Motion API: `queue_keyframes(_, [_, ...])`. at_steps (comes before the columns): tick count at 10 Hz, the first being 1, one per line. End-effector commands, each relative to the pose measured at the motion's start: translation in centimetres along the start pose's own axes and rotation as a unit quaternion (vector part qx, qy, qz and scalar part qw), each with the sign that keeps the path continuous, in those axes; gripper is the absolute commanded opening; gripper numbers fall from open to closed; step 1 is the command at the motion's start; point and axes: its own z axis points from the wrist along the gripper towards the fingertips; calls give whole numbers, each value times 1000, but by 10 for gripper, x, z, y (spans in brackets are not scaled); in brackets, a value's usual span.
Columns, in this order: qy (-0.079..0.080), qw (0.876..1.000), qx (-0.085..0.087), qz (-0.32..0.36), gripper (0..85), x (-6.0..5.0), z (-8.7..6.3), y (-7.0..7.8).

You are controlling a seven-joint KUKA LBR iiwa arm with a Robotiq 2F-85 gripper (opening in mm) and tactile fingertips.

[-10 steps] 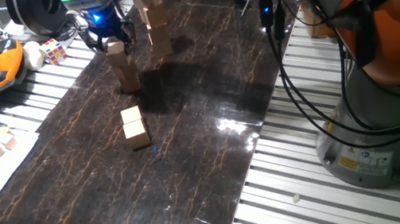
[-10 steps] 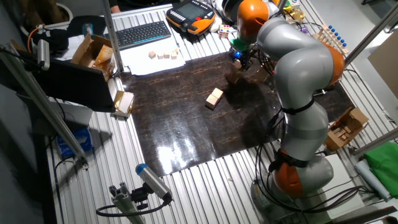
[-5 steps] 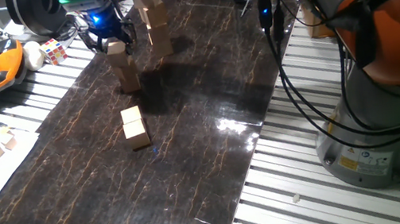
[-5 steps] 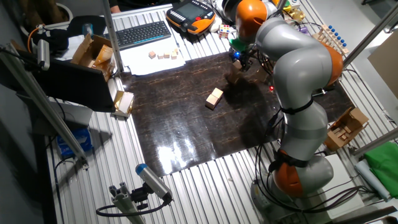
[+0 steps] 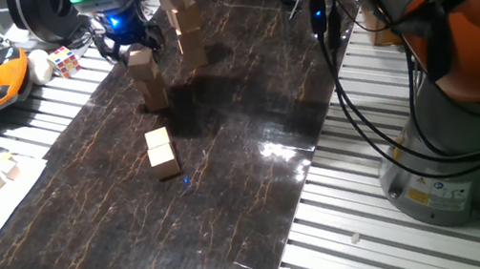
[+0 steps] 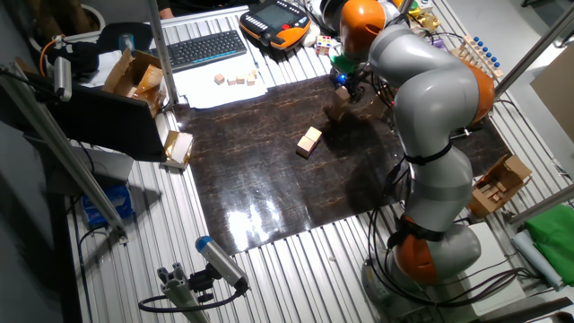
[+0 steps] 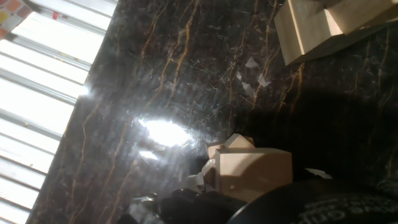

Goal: Stack the blocks in a vertical line of five

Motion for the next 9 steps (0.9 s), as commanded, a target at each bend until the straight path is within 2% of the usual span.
queue_keyframes(1, [2,1000,-1,6,807,1,-6,-1])
queue_keyframes(3, [5,1000,2,9,817,6,-21,-7])
queue_keyframes(5, [8,1000,5,21,820,16,-35,-13])
queue_keyframes(8, [20,1000,0,17,820,34,-42,-23])
queue_keyframes(9, [19,1000,2,-5,823,42,-42,-25])
